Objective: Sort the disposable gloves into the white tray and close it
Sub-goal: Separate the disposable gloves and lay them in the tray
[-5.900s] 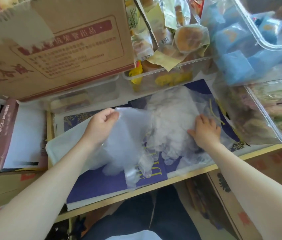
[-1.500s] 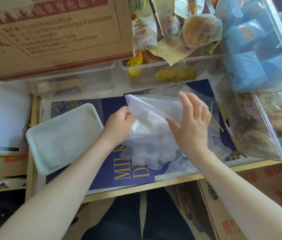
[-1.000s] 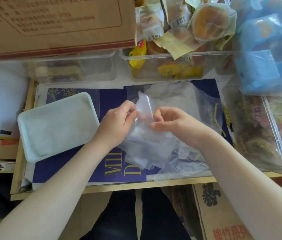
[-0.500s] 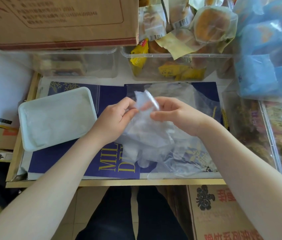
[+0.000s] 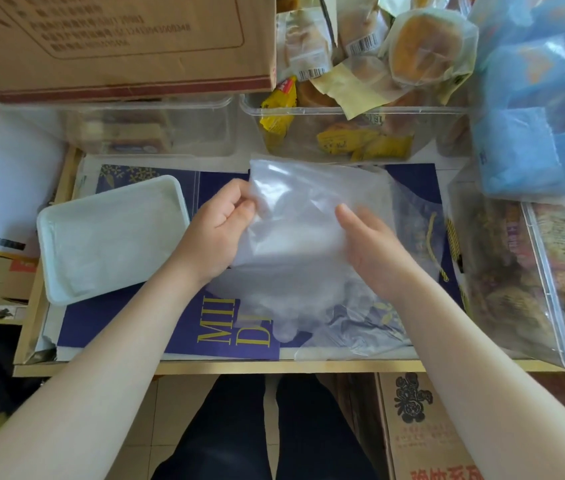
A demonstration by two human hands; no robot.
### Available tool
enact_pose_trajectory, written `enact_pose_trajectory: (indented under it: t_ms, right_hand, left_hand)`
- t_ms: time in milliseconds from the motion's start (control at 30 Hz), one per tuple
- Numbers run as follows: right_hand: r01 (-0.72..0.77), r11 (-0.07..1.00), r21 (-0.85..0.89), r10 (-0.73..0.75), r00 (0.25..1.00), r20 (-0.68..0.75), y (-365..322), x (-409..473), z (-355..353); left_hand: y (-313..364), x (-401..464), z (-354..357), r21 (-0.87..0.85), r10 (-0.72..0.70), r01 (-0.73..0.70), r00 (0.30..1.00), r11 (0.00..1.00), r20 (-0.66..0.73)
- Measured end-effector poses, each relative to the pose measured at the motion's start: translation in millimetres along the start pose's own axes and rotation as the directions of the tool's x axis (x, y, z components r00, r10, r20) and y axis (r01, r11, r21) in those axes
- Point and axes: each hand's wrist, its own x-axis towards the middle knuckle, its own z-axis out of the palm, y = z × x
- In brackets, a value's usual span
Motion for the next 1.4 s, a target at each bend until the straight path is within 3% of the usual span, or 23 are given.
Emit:
enact_pose_trajectory:
  t_ms: [67, 267, 367, 433, 533, 600, 700, 767, 900, 1000, 1100, 1233, 1300, 1400]
  right_hand:
    - [0.01, 0.998, 0.057, -0.018, 0.99, 0.142, 3.5, 1.9, -6.1]
    - [-0.012, 0.994, 0.107, -0.026, 0.938, 0.346, -7.9, -4.7, -19.9]
    - [-0.099, 0.981, 0.164, 0.008, 0.876, 0.483, -20.0, -12.7, -25.0]
    - [-0.139, 0.974, 0.177, 0.028, 0.856, 0.516, -24.1, -15.3, -24.2]
    - [-0.099, 0.995, 0.032, 0.08, 0.925, 0.372, -24.6, -14.8, -15.2]
    - [-0.019, 0.996, -0.085, 0.045, 0.949, 0.313, -22.6, -14.6, -9.3]
    - [0.042, 0.995, -0.088, -0.015, 0.958, 0.287, -26.6, -17.6, -6.9]
    - [-0.014, 1.0, 0.0, 0.014, 0.966, 0.259, -28.2, -15.0, -9.5]
    - [-0.018, 0.999, -0.042, 0.024, 0.988, 0.153, -15.8, -5.1, -12.4]
    - [0.013, 0.996, -0.087, 0.001, 0.988, 0.157, -4.3, -2.8, -14.6]
    - [0.077, 0.981, -0.18, -0.047, 0.985, 0.167, -3.3, -1.1, -13.8]
    - [0.166, 0.954, -0.25, -0.169, 0.986, 0.009, -9.3, 4.7, -11.4]
    - [0.154, 0.969, -0.195, -0.164, 0.986, -0.036, -10.5, 7.9, -9.8]
    - [-0.041, 0.988, 0.15, 0.028, 0.995, 0.093, -11.7, 5.1, -3.3]
  left_hand:
    - [2.4, 2.2, -2.2, -0.05, 0.0, -0.002, 1.0, 0.999, -0.026]
    - [13.1, 6.6, -4.4, -0.23, 0.011, -0.035, 0.994, 0.973, -0.104]
    - [19.2, 7.2, -7.8, -0.194, 0.08, -0.095, 0.993, 0.976, -0.087]
    - [20.4, 7.4, -10.4, -0.068, 0.132, -0.138, 0.988, 0.988, -0.085]
    - [21.5, 5.9, -11.4, 0.172, 0.225, -0.207, 0.97, 0.963, -0.088]
    - [22.5, 4.5, -12.7, 0.235, 0.241, -0.217, 0.968, 0.947, -0.075]
    - [18.1, 5.2, -18.8, 0.152, 0.178, -0.178, 0.984, 0.972, 0.012]
    - [11.2, 6.6, -21.3, 0.064, 0.135, -0.139, 0.989, 0.988, 0.059]
    - [-10.0, 9.8, -19.3, 0.005, -0.001, 0.001, 0.999, 1.0, 0.048]
    - [-20.8, 9.7, -15.2, -0.102, -0.103, 0.109, 0.993, 0.989, 0.058]
    - [-26.4, 10.5, -14.3, -0.062, -0.119, 0.126, 0.987, 0.99, 0.106]
    - [-23.6, 12.9, -11.3, -0.062, -0.104, 0.115, 0.982, 0.991, 0.159]
    - [-20.2, 14.2, -9.4, -0.056, -0.083, 0.093, 0.983, 0.994, 0.164]
    - [-14.6, 16.1, -5.9, -0.152, -0.041, 0.059, 0.992, 0.987, 0.123]
